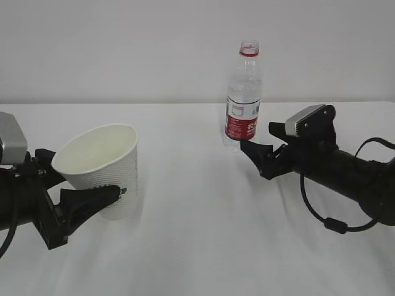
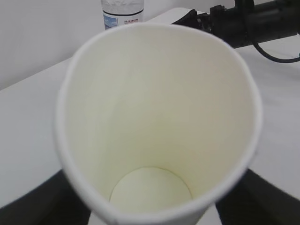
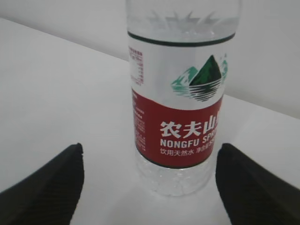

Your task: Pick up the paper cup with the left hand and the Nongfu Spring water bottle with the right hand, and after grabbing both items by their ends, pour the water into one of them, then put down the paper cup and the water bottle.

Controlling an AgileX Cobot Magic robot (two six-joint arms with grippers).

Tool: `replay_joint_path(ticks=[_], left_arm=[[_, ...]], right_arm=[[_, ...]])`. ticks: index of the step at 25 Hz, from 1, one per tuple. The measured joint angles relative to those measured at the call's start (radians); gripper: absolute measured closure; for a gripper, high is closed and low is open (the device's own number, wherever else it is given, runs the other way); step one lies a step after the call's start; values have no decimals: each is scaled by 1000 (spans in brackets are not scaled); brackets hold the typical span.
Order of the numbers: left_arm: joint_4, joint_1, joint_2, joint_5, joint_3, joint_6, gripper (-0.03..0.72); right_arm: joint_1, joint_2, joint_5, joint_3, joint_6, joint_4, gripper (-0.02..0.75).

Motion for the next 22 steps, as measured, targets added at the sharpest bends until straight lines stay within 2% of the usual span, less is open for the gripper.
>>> replay_joint_path(ticks=[8,22], left_arm=[[-2,0,0,0,0,0,153],[-2,0,0,0,0,0,153]], right_arm=[[32,47,0,-66,0,18,65],[38,100,31,-165,2,55,66]])
